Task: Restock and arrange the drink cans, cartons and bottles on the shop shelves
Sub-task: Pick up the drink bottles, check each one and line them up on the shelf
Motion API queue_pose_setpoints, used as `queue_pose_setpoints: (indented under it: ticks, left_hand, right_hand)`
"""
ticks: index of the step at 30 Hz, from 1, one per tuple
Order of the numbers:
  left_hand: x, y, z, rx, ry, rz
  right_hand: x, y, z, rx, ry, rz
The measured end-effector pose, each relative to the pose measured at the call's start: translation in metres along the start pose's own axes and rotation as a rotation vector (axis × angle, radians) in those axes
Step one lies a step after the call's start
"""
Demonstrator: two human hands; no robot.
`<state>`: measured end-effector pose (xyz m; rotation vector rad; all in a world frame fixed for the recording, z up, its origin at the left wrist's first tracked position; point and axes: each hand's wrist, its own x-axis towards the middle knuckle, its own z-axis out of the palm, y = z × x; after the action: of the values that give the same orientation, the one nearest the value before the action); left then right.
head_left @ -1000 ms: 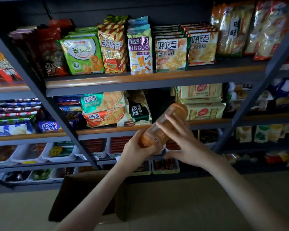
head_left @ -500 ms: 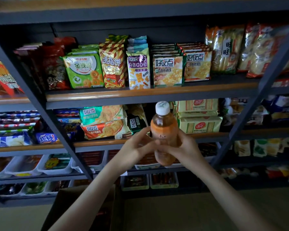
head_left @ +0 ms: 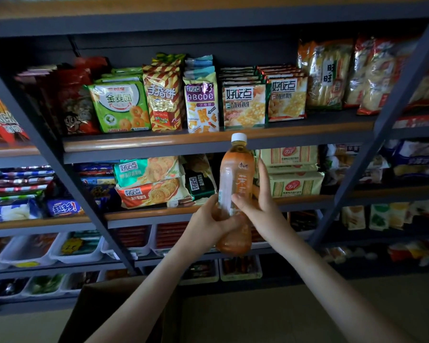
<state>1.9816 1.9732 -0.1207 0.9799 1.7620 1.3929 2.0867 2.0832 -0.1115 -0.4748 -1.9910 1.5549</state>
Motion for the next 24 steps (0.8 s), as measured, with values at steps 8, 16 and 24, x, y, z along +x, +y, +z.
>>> queue_pose_setpoints:
  ticks: [8,16,24]
  left_hand:
    - [-0.005,0.002,-0.005,0.342,0.084,0.046]
    - [-0.018,0.011,-0.004,0.189,0.031,0.075]
    - [-0.013,0.029,-0.009,-0.047,-0.064,0.089]
  right_hand:
    - [-0.006,0.0,-0.003,-0.381,-0.149,-0.154]
    - [-0.022,-0.001,-0.008,0.165,-0.068,-0.015]
    - [-0.011,-0.007,-0.019,0.47,-0.082,0.085]
